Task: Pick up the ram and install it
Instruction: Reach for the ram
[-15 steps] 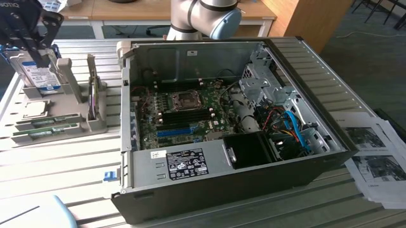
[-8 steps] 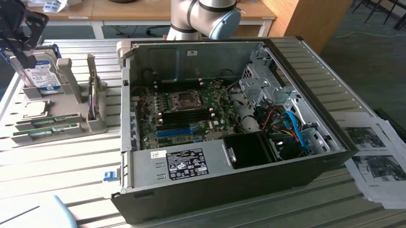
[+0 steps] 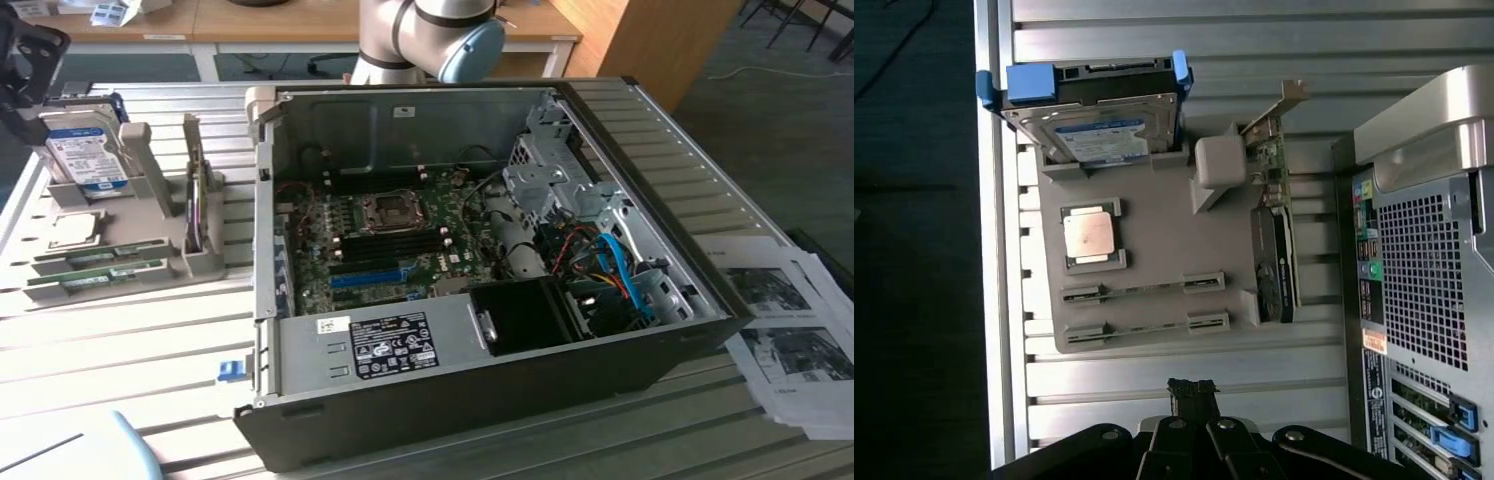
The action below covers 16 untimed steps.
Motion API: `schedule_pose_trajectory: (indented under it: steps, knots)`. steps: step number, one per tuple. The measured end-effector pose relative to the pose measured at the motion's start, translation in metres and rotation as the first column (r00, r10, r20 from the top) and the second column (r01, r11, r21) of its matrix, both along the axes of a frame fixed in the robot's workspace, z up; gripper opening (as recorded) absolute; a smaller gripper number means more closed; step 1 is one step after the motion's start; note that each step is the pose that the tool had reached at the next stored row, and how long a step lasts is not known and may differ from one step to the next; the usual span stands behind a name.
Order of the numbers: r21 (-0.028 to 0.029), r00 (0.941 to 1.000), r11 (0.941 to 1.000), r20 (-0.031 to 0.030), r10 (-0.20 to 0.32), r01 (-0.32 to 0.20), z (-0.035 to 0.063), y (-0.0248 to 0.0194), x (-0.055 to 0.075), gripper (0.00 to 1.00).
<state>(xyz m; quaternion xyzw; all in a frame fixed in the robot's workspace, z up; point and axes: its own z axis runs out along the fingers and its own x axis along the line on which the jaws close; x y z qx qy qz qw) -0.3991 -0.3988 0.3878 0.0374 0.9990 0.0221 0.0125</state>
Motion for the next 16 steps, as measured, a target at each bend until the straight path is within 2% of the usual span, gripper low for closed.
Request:
schedule_pose_trajectory:
  steps: [16]
  knots:
    - [0.0001, 1.0, 1.0, 0.0001, 0.0, 0.0, -0.0009, 0.0, -0.0007, 0.09]
